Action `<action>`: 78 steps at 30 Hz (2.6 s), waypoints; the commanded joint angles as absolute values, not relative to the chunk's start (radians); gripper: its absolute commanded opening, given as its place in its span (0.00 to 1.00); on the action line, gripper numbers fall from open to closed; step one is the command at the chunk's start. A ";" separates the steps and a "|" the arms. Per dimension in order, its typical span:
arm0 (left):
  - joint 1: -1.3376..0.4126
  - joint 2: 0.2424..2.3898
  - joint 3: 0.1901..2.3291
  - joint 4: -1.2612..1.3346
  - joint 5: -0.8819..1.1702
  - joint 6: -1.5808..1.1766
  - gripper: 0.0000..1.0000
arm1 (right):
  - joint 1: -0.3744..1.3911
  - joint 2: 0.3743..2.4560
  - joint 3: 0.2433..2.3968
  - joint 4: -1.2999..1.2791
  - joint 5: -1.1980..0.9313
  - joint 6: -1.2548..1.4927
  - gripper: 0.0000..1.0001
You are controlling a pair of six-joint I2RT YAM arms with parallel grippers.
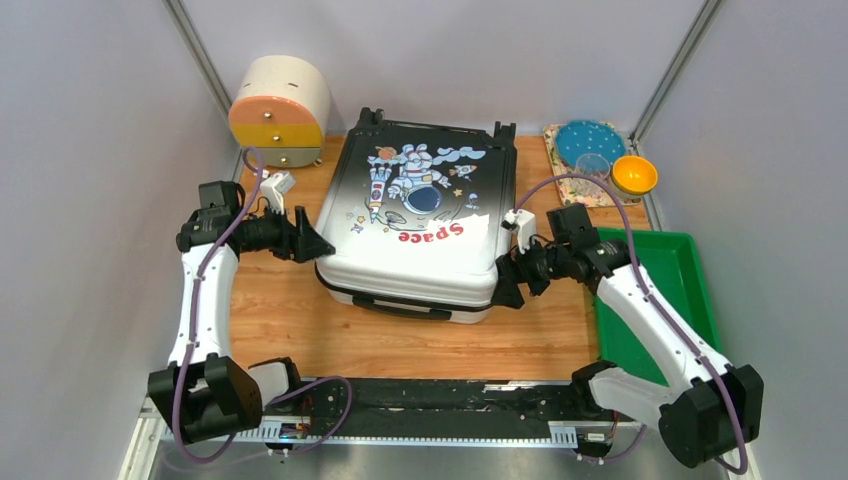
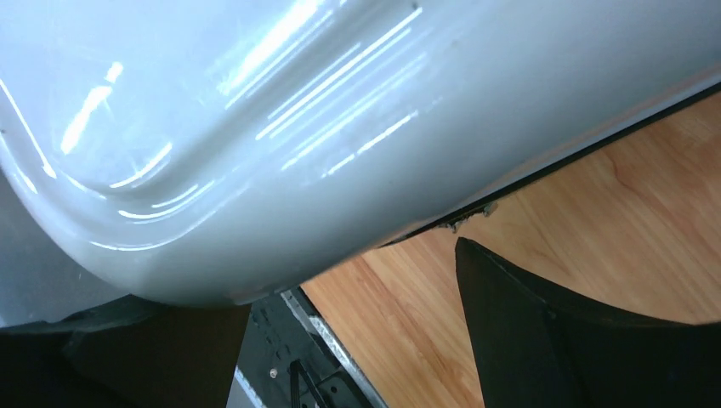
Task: Open, take out, and arrange the luggage
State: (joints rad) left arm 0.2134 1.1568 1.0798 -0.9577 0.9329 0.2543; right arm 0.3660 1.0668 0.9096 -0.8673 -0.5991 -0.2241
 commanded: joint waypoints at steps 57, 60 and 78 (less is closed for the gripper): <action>0.192 1.489 1.207 -0.575 1.131 -0.017 0.79 | -0.058 1.365 0.715 -0.172 -1.097 -0.974 0.50; 0.189 1.493 1.209 -0.574 1.124 -0.018 0.79 | -0.052 1.382 0.719 -0.157 -1.097 -0.977 0.48; 0.187 1.505 1.201 -0.575 1.112 -0.012 0.79 | -0.015 1.433 0.732 -0.166 -1.108 -1.003 0.37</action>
